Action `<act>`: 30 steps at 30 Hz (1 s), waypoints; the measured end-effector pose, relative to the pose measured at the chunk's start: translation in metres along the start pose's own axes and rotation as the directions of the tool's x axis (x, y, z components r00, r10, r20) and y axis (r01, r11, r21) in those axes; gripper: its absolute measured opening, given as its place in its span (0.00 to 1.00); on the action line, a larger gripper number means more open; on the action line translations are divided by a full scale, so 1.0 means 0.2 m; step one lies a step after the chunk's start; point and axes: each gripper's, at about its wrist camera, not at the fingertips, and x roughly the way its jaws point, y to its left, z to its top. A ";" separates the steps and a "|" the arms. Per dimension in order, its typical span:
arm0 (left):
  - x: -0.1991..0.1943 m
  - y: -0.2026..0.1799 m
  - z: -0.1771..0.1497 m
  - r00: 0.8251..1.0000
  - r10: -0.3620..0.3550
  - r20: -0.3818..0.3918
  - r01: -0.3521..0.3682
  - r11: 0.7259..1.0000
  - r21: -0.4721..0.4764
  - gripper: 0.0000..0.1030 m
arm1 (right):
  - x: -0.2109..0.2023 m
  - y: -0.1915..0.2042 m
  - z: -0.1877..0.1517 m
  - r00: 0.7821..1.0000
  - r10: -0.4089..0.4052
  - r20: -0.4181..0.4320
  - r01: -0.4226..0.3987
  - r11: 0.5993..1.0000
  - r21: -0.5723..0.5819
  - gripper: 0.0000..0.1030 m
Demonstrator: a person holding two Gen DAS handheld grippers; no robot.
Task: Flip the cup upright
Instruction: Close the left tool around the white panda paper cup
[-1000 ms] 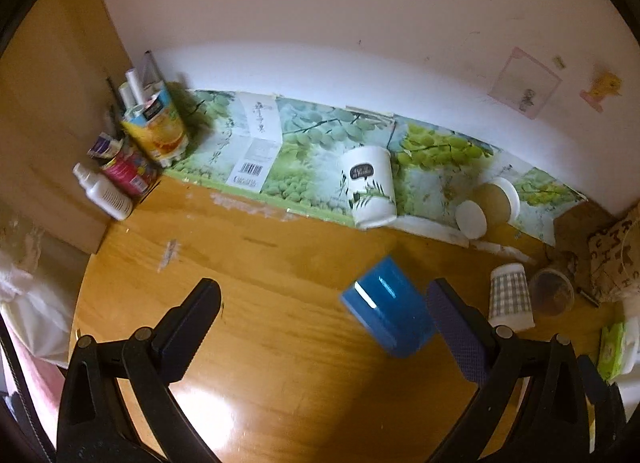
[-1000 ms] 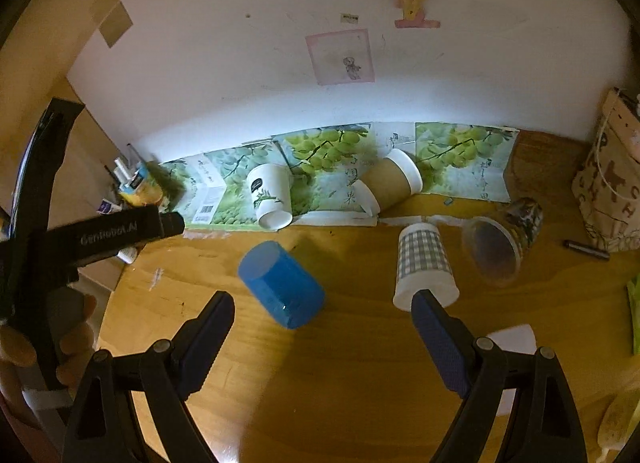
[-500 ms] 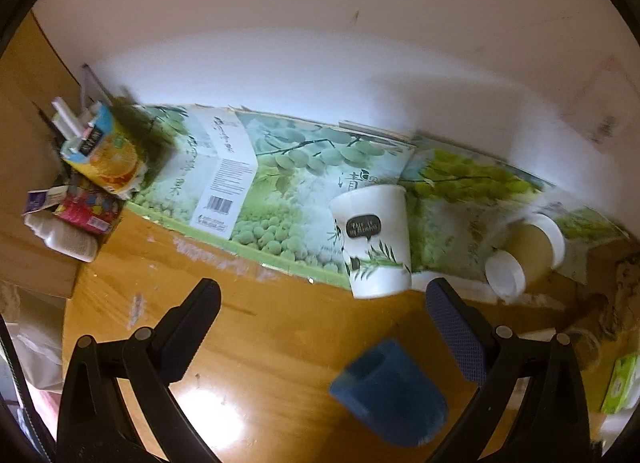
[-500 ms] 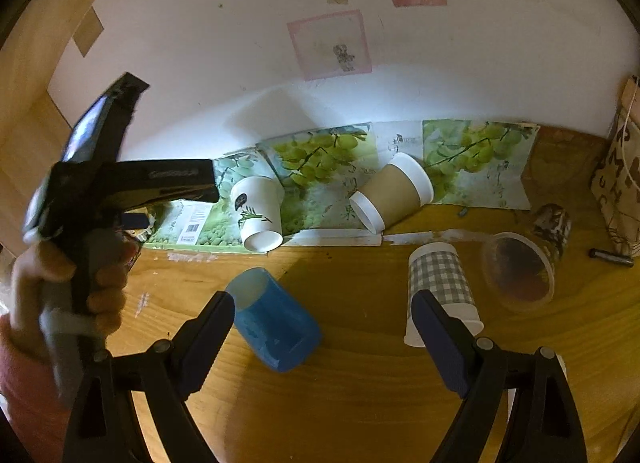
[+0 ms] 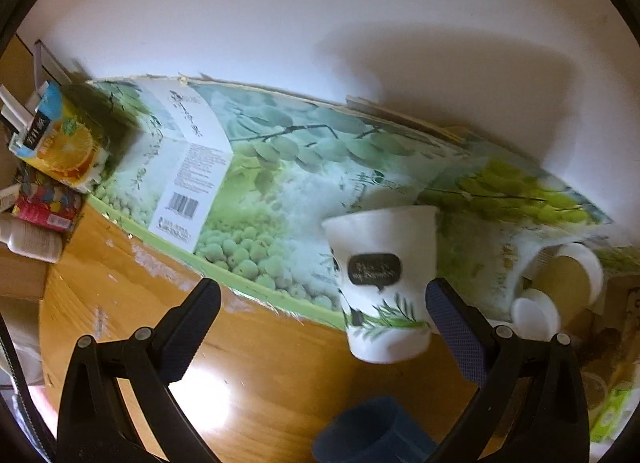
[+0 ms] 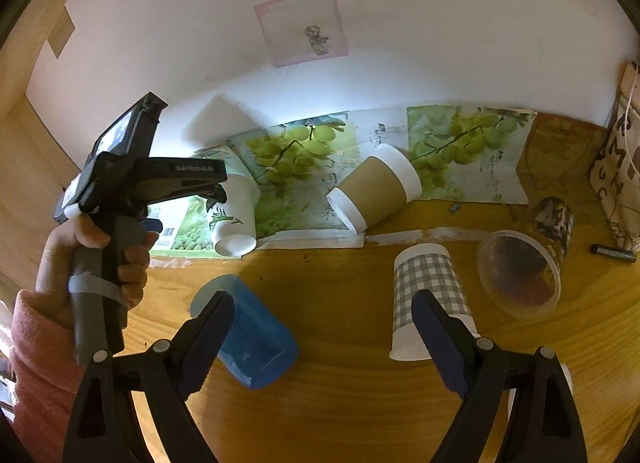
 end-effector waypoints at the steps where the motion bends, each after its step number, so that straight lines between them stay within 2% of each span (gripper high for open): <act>1: 0.01 -0.01 0.00 1.000 0.005 0.001 -0.005 1.000 0.007 0.99 | 0.00 0.00 0.00 1.000 -0.002 0.002 0.002 1.000 0.002 0.88; 4: 0.04 -0.01 0.01 0.999 -0.039 -0.006 0.039 0.999 0.002 0.99 | 0.02 0.00 -0.01 1.000 -0.009 0.005 0.009 1.000 0.004 0.88; 11: 0.09 -0.02 0.02 0.996 -0.084 -0.006 0.084 0.996 0.001 0.96 | 0.05 -0.01 -0.03 1.000 -0.012 -0.023 0.012 1.000 0.023 0.88; 17: 0.12 -0.03 0.05 0.991 -0.127 -0.038 0.126 0.992 -0.018 0.85 | 0.05 -0.02 -0.02 0.999 -0.021 -0.032 0.022 0.999 0.029 0.88; 19: 0.15 -0.03 0.06 0.987 -0.154 -0.054 0.152 0.988 -0.032 0.77 | 0.05 -0.02 -0.02 0.999 -0.024 -0.031 0.024 0.999 0.030 0.88; 22: 0.19 -0.04 0.06 0.978 -0.191 -0.080 0.187 0.981 -0.058 0.74 | 0.05 -0.03 -0.01 0.999 -0.026 -0.032 0.028 0.999 0.035 0.88; 30: 0.20 -0.08 0.07 0.980 -0.182 -0.077 0.178 0.982 -0.061 0.71 | 0.06 -0.05 -0.01 0.999 -0.031 -0.041 0.033 0.998 0.052 0.88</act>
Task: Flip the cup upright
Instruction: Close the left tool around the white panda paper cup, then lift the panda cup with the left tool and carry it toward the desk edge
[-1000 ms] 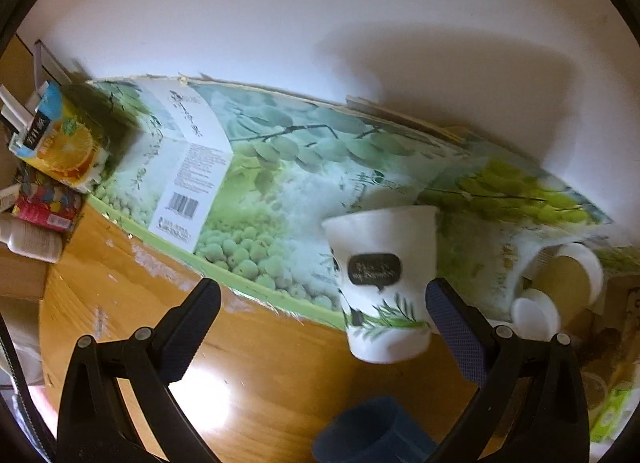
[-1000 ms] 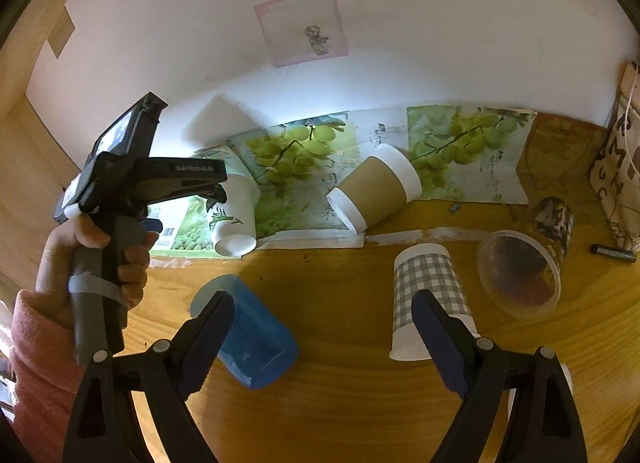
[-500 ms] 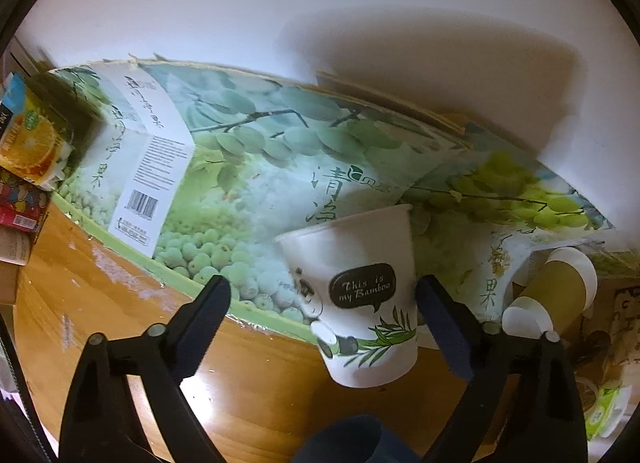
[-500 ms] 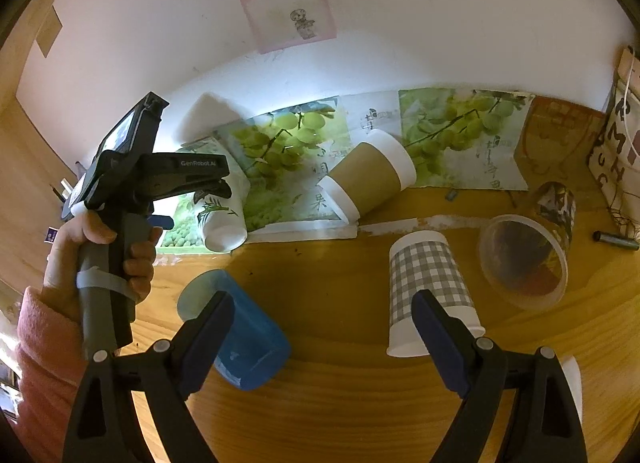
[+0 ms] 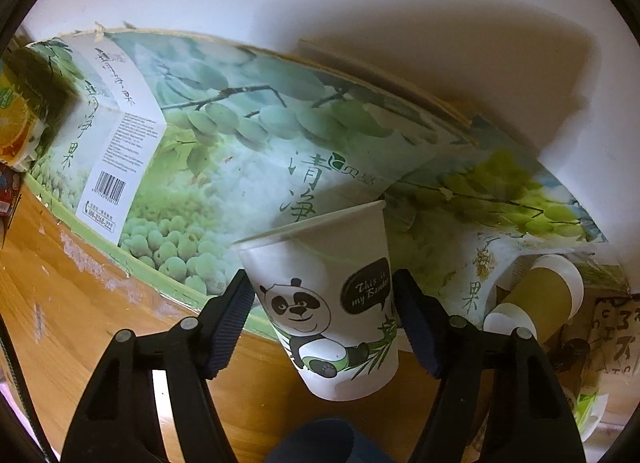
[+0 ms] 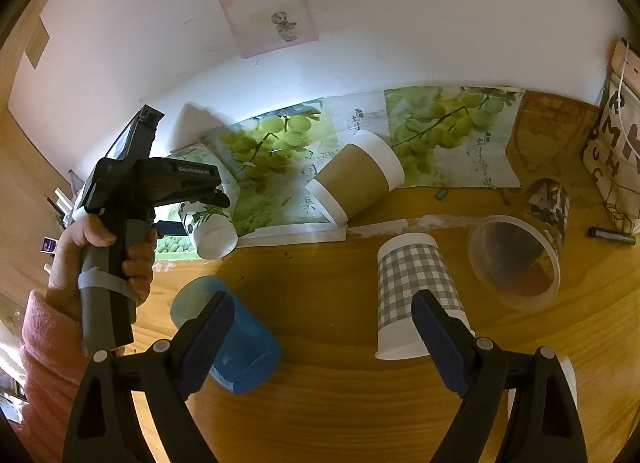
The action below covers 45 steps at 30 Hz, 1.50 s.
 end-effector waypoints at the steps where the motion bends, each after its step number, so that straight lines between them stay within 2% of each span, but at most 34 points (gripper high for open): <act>1: 0.00 -0.01 0.00 1.000 -0.005 -0.002 0.005 1.000 0.002 0.71 | 0.00 0.00 0.00 1.000 0.001 -0.001 -0.001 1.000 0.001 0.88; 9: -0.10 -0.06 -0.02 0.999 -0.041 0.013 0.041 0.999 0.003 0.70 | -0.05 0.01 -0.02 1.000 0.006 0.004 -0.006 1.000 -0.007 0.88; 13: -0.17 -0.01 -0.04 0.998 -0.058 0.032 0.058 0.998 0.010 0.70 | -0.08 0.01 -0.03 1.000 0.020 -0.001 -0.020 1.000 0.001 0.88; 20: -0.34 0.02 -0.14 0.998 -0.040 0.052 0.039 0.999 0.030 0.70 | -0.19 0.01 -0.09 0.999 0.043 0.007 -0.043 0.999 -0.011 0.88; 27: -0.47 0.05 -0.33 0.998 -0.018 0.061 0.015 0.999 0.049 0.70 | -0.31 0.02 -0.18 0.998 0.065 0.011 -0.065 0.998 -0.021 0.88; 34: -0.66 0.03 -0.55 0.996 -0.015 0.087 0.009 0.998 0.067 0.70 | -0.46 0.02 -0.29 0.996 0.087 0.029 -0.085 0.995 -0.044 0.88; 45: -0.82 0.00 -0.87 0.995 -0.027 0.100 0.015 0.993 0.118 0.70 | -0.67 0.02 -0.49 0.995 0.091 0.045 -0.087 0.993 -0.077 0.88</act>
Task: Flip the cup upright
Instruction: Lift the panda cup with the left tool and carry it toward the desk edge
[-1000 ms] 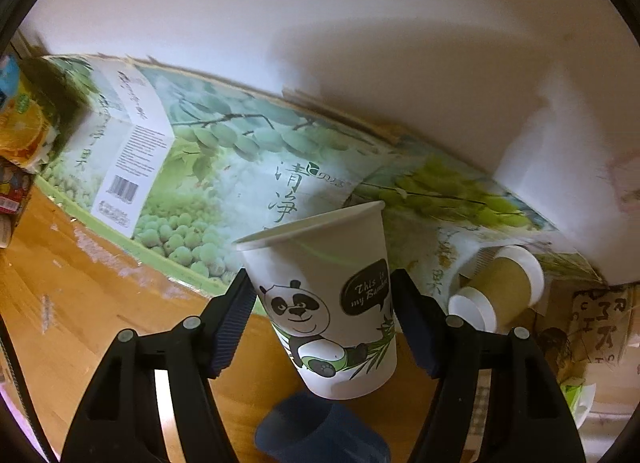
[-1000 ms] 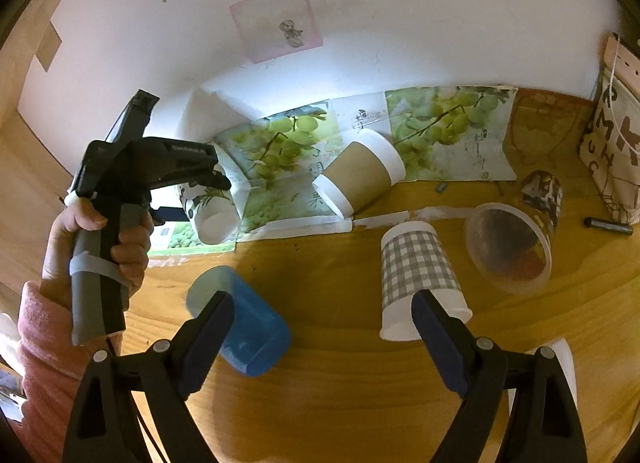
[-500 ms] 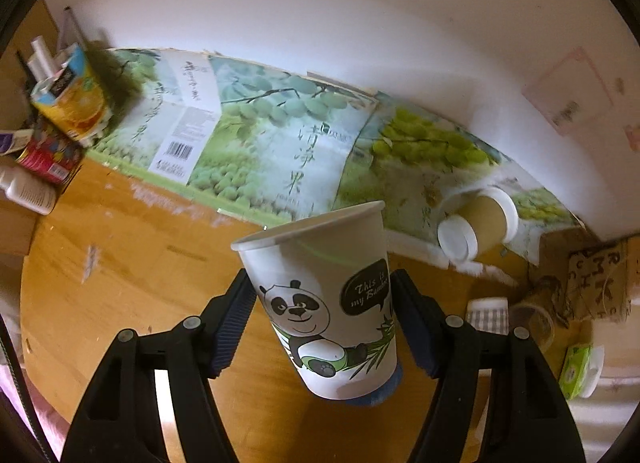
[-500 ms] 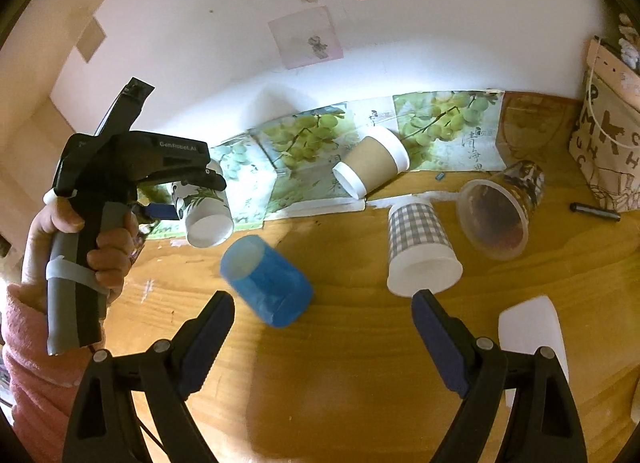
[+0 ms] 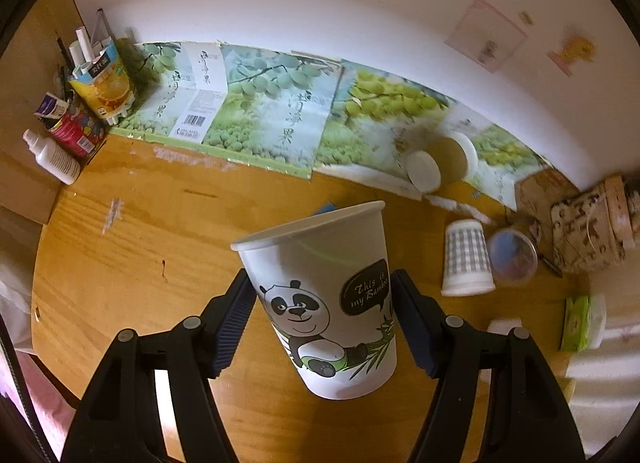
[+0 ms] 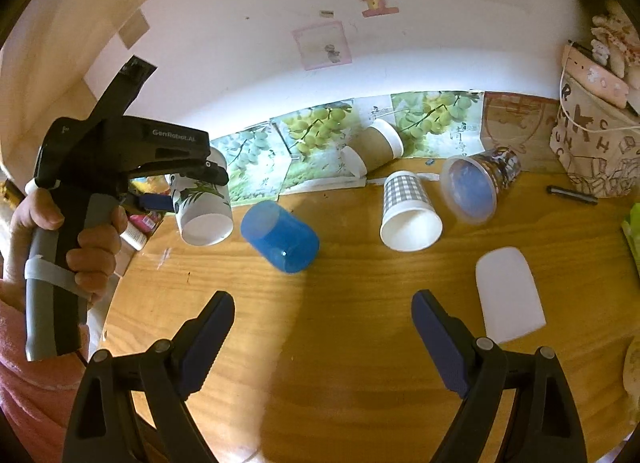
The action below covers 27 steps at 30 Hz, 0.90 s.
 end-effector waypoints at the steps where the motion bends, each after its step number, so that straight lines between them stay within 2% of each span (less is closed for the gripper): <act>1: -0.01 -0.01 -0.02 1.000 0.001 -0.001 -0.001 1.000 0.007 0.70 | -0.02 0.00 -0.02 1.000 0.001 0.003 -0.001 1.000 -0.004 0.88; 18: -0.16 -0.14 -0.54 0.999 0.013 -0.044 -0.007 0.991 0.133 0.70 | -0.31 -0.05 -0.30 0.999 -0.044 0.019 0.044 0.999 -0.032 0.88; 27: -0.16 -0.23 -0.79 0.996 0.026 -0.083 -0.009 0.979 0.205 0.70 | -0.43 -0.13 -0.41 0.998 -0.055 0.012 0.055 0.998 -0.004 0.88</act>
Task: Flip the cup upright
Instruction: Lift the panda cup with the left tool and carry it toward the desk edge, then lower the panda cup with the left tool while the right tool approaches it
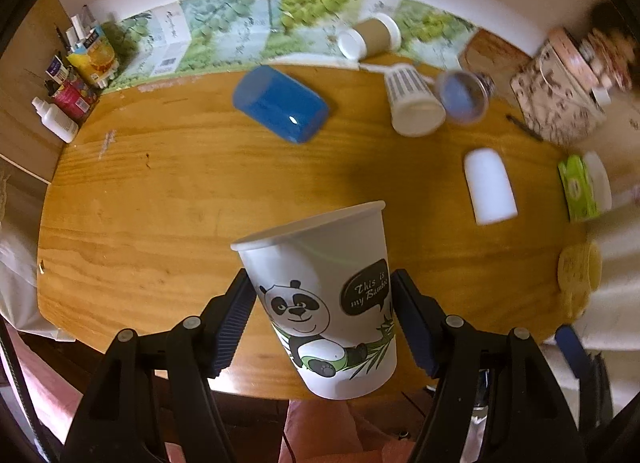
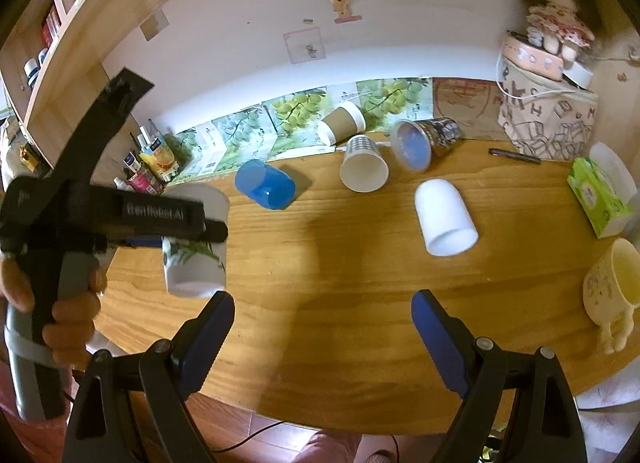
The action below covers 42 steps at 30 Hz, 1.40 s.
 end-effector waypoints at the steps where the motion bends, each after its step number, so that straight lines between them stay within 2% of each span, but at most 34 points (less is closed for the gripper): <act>1: 0.01 -0.02 -0.02 1.000 -0.002 -0.003 0.002 1.000 0.006 0.70 | -0.01 -0.01 -0.01 1.000 -0.001 0.002 0.001 1.000 0.002 0.88; 14: 0.16 -0.18 -0.23 0.998 -0.061 -0.001 0.060 0.995 0.078 0.70 | -0.04 -0.16 -0.12 0.999 -0.046 -0.026 0.048 0.998 0.050 0.88; 20: 0.28 -0.22 -0.25 0.996 -0.066 -0.057 0.073 0.991 0.116 0.70 | 0.01 -0.24 -0.13 0.995 -0.064 -0.073 0.071 0.993 0.097 0.88; 25: 0.35 -0.26 -0.24 0.993 -0.080 -0.092 0.093 0.985 0.144 0.70 | 0.03 -0.32 -0.10 0.995 -0.032 -0.093 0.047 0.985 0.167 0.88; 33: 0.39 -0.32 -0.25 0.990 -0.084 -0.110 0.104 0.977 0.184 0.71 | 0.07 -0.37 -0.06 0.995 -0.030 -0.098 0.048 0.980 0.193 0.88; 42: 0.43 -0.33 -0.27 0.986 -0.070 -0.150 0.098 0.977 0.187 0.72 | 0.11 -0.41 -0.06 0.992 -0.021 -0.124 0.048 0.974 0.221 0.88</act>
